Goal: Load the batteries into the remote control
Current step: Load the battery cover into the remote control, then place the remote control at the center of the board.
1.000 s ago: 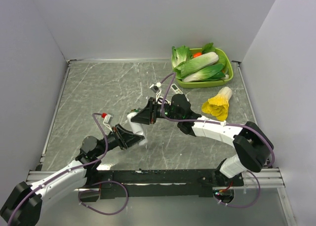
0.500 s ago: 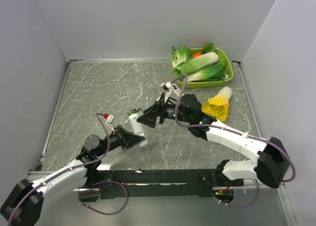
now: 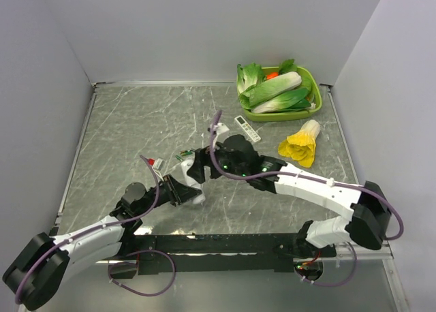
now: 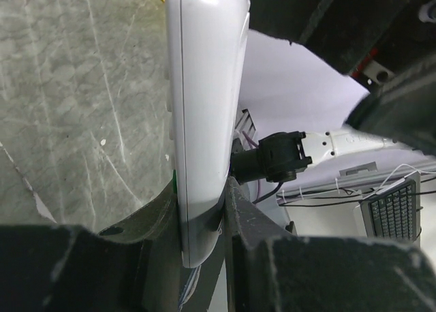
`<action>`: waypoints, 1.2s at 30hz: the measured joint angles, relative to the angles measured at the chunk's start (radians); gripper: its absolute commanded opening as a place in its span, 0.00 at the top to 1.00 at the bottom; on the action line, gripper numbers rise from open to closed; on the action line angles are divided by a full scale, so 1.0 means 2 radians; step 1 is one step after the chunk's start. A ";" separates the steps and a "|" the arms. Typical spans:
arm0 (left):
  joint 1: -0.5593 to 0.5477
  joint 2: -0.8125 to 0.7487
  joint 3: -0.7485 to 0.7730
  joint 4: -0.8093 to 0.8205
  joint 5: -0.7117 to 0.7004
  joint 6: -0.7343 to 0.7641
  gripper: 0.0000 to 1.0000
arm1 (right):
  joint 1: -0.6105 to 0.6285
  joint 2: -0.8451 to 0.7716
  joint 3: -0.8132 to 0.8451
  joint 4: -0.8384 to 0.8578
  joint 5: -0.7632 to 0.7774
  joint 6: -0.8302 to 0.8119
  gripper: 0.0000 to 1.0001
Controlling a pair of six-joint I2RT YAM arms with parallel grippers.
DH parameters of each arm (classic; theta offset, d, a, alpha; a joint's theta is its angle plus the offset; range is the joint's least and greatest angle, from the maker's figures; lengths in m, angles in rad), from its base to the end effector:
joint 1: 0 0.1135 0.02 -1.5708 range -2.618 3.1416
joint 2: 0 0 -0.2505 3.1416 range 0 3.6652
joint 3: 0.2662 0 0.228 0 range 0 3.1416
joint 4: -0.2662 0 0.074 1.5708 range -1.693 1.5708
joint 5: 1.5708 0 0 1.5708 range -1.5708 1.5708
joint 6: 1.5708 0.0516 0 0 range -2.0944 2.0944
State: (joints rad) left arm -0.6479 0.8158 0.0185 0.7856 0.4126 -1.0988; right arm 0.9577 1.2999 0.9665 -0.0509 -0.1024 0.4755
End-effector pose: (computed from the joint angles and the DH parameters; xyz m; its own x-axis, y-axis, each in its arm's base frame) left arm 0.1200 -0.1168 0.1790 -0.7814 -0.4318 -0.4505 0.3884 0.2284 -0.8927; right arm 0.1664 0.2456 0.2926 -0.5892 -0.0461 -0.8067 -0.6730 0.5804 0.4585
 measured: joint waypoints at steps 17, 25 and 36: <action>-0.010 0.026 0.000 0.002 -0.017 -0.007 0.98 | 0.038 0.119 0.067 -0.059 0.055 0.009 0.47; -0.015 0.032 0.003 -0.004 -0.022 -0.006 0.67 | 0.043 0.119 0.071 -0.066 0.061 0.014 0.94; -0.015 -0.002 0.008 -0.077 -0.050 -0.004 0.06 | -0.027 0.085 0.004 -0.107 0.073 -0.015 0.95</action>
State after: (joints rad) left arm -0.6777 0.8124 0.0345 0.6308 0.3119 -1.1072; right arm 0.9047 1.4693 0.9752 -0.2642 0.0444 0.4450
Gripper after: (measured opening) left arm 0.860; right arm 0.544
